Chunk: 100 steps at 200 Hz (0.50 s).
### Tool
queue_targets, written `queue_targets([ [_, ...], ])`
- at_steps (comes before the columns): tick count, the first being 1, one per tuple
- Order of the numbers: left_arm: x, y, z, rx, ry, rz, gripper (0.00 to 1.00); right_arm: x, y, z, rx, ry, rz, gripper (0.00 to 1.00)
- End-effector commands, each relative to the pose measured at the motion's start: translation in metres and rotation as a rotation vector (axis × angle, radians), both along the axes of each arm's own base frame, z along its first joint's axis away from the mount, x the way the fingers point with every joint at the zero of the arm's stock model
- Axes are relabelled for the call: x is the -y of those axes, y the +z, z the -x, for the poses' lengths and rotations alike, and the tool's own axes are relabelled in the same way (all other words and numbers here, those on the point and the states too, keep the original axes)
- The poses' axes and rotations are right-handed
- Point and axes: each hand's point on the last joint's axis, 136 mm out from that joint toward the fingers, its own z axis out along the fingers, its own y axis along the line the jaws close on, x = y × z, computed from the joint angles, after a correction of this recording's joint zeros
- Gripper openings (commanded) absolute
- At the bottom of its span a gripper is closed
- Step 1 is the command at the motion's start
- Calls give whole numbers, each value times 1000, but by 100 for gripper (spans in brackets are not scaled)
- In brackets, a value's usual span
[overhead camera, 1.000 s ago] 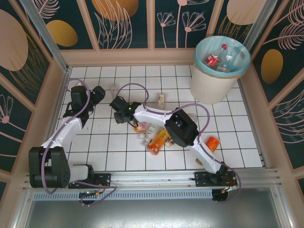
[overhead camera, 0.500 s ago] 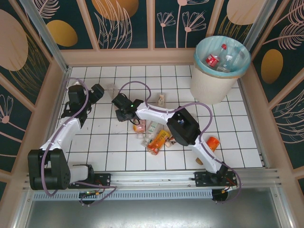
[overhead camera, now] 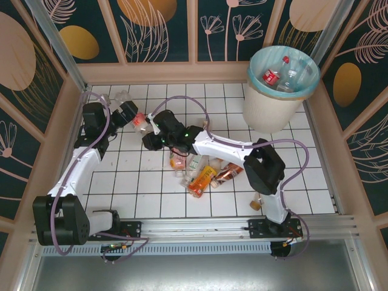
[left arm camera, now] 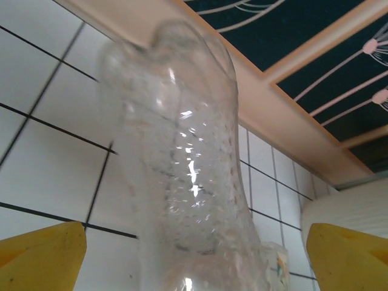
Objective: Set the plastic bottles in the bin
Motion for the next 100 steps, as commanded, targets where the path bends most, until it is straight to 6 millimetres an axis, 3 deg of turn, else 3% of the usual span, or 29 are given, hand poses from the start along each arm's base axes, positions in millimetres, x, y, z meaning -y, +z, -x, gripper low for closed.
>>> queue_targets([
  [1, 12, 23, 8, 37, -67, 51, 90, -6, 25, 17, 14, 118, -96, 10],
  [57, 13, 27, 18, 38, -77, 53, 83, 7, 41, 37, 29, 182, -158, 10],
  [100, 26, 48, 26, 77, -130, 140, 79, 25, 45, 50, 47, 204, -151, 10],
])
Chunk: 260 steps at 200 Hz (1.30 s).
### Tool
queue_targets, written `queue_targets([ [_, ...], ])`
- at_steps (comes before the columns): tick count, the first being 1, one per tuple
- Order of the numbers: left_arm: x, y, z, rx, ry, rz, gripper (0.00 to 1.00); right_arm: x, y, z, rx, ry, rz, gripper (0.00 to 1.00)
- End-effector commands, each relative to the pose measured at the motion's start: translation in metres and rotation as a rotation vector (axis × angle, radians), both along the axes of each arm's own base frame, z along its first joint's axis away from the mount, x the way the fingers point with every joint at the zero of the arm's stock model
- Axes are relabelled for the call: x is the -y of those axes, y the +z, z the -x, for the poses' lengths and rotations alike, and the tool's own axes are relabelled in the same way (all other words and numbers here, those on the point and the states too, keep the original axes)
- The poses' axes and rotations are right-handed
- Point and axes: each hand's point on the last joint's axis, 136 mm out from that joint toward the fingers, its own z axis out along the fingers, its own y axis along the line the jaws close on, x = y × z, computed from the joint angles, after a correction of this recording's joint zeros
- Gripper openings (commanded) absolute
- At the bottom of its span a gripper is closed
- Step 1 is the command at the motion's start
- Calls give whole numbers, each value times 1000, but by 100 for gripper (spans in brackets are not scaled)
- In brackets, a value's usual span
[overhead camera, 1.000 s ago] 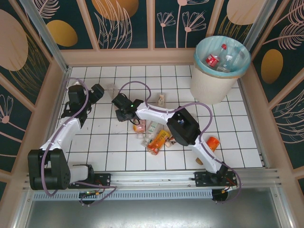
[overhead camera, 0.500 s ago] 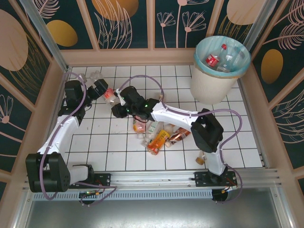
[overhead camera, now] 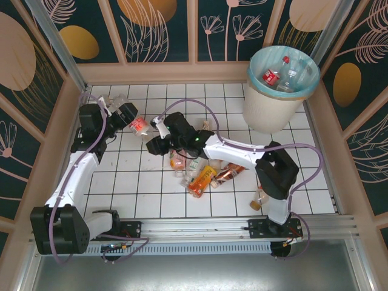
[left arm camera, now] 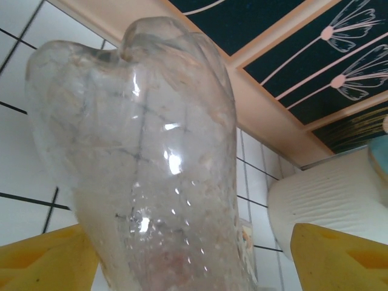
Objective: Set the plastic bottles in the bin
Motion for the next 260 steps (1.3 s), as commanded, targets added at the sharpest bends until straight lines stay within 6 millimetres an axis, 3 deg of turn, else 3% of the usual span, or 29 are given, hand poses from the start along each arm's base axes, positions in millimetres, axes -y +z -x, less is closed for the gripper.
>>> queue_targets([
  [1, 11, 29, 6, 62, -53, 74, 79, 6, 28, 18, 52, 69, -64, 10],
  [46, 19, 41, 15, 83, -93, 128, 67, 12, 37, 31, 69, 126, -101, 10],
  [95, 18, 45, 20, 87, -82, 146, 55, 23, 45, 28, 94, 77, -114, 13],
  [113, 14, 48, 21, 88, -55, 148, 51, 27, 49, 23, 104, 41, -110, 25],
  [133, 10, 56, 21, 97, -19, 180, 45, 31, 54, 9, 105, -50, -109, 50],
  [150, 4, 68, 21, 120, 37, 236, 45, 29, 66, 3, 103, -84, -134, 58],
  [172, -10, 93, 26, 182, 139, 346, 46, 32, 98, 2, 130, -112, -264, 62],
  [186, -19, 111, 30, 234, 196, 428, 46, 41, 133, 5, 173, -121, -422, 64],
  [218, -31, 158, 44, 362, 247, 601, 46, 90, 214, 15, 241, -125, -849, 64],
  [260, -33, 229, 70, 562, 176, 754, 46, 139, 283, 30, 381, -72, -1199, 59],
])
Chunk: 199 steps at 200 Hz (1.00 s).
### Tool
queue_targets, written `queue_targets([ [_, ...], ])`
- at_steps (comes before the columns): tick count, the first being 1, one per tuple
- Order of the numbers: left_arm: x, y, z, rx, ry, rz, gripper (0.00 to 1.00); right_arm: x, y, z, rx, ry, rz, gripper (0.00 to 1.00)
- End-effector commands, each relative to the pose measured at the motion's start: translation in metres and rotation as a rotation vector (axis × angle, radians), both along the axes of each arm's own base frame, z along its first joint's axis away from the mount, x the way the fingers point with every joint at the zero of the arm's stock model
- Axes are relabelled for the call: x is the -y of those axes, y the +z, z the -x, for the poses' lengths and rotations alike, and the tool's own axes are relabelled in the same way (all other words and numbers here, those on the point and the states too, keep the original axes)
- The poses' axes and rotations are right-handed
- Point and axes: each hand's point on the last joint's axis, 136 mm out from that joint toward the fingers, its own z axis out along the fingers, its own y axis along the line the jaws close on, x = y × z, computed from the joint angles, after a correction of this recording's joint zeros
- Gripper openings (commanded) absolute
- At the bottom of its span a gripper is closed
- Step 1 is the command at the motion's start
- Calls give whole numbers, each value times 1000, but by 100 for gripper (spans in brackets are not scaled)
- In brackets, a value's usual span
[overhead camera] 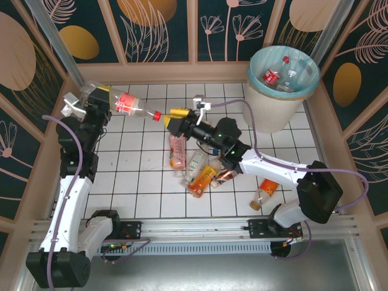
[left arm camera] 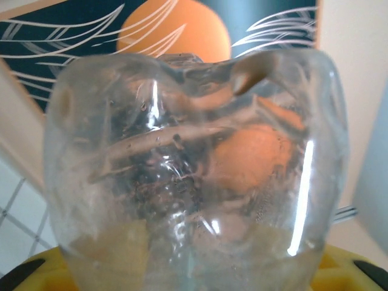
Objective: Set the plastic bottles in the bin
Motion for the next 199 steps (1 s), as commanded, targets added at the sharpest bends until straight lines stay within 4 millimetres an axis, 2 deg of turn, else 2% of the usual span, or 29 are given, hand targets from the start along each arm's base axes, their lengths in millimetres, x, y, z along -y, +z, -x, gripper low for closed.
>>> queue_targets([
  [1, -6, 70, 25, 228, -6, 125, 46, 41, 85, 34, 207, 56, -348, 59],
  [19, -5, 103, 42, 339, -24, 133, 47, 48, 105, 41, 282, 60, -435, 59],
  [37, -6, 129, 59, 435, -27, 137, 47, 44, 121, 47, 329, 75, -495, 59],
  [67, -9, 158, 84, 547, -28, 164, 48, 20, 133, 57, 354, 112, -546, 59],
  [79, -8, 157, 83, 542, -33, 157, 48, 9, 137, 58, 346, 113, -560, 58],
  [81, -7, 166, 90, 565, -36, 154, 48, 7, 138, 57, 343, 112, -562, 58],
  [87, -7, 171, 94, 581, -37, 147, 48, 1, 138, 56, 328, 111, -561, 58],
  [111, -9, 170, 98, 589, -32, 159, 48, -20, 141, 57, 304, 129, -549, 55],
  [138, -11, 171, 102, 593, -22, 167, 47, -26, 143, 67, 321, 142, -570, 54],
  [140, -11, 163, 97, 575, -20, 166, 47, -26, 144, 68, 321, 144, -572, 54],
  [168, -11, 151, 89, 542, -14, 168, 47, -29, 143, 65, 306, 143, -574, 54],
  [199, -11, 146, 87, 537, -23, 184, 47, -31, 146, 60, 294, 130, -583, 54],
])
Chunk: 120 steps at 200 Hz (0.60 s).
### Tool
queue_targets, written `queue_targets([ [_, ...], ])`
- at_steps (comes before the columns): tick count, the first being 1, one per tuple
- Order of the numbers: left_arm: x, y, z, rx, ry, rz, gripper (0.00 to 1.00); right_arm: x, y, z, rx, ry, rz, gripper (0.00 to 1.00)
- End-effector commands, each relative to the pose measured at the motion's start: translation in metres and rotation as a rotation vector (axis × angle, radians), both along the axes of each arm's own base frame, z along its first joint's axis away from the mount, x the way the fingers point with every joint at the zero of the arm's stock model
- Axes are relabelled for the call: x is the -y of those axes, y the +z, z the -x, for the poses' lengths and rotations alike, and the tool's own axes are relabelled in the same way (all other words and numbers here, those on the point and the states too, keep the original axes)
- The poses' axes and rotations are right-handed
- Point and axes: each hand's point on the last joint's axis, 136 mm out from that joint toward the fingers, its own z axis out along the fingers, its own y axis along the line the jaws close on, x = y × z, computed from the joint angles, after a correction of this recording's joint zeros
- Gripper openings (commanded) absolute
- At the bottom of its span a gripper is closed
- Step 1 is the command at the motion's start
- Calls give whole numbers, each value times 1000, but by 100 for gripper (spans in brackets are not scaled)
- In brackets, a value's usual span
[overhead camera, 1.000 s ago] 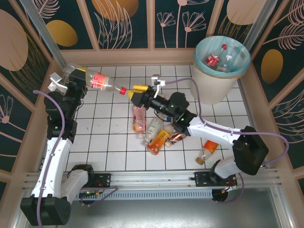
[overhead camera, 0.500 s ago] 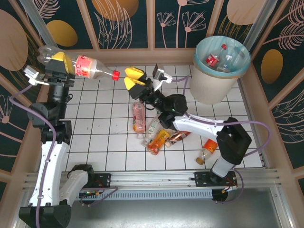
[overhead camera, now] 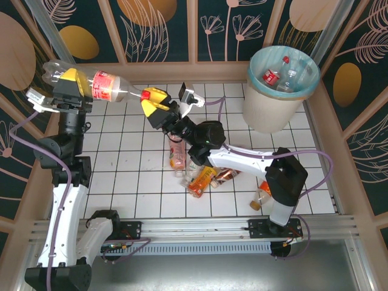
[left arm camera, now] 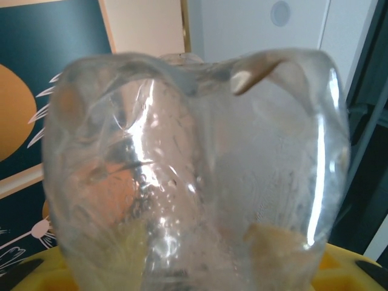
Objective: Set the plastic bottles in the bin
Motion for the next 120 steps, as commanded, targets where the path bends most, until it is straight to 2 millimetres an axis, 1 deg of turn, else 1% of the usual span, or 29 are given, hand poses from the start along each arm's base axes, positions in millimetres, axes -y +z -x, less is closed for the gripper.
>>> queue_targets([
  [1, -2, 10, 12, 61, -10, 25, 47, 8, 18, -1, 17, -32, -72, 54],
  [12, -2, 9, 12, 56, -5, 22, 47, 6, 20, -3, 11, -28, -77, 52],
  [27, -3, 5, 10, 46, -2, 28, 47, 3, 24, -6, 1, -19, -87, 46],
  [40, -4, 4, 11, 45, 0, 36, 47, 0, 26, -8, -3, -12, -90, 44],
  [83, -7, 0, 11, 34, 20, 38, 47, -8, 21, -19, -61, -37, -86, 44],
  [105, -8, 1, 12, 39, 26, 40, 48, -13, 19, -20, -80, -44, -82, 49],
  [120, -9, 1, 13, 42, 34, 41, 48, -15, 19, -19, -87, -53, -79, 49],
])
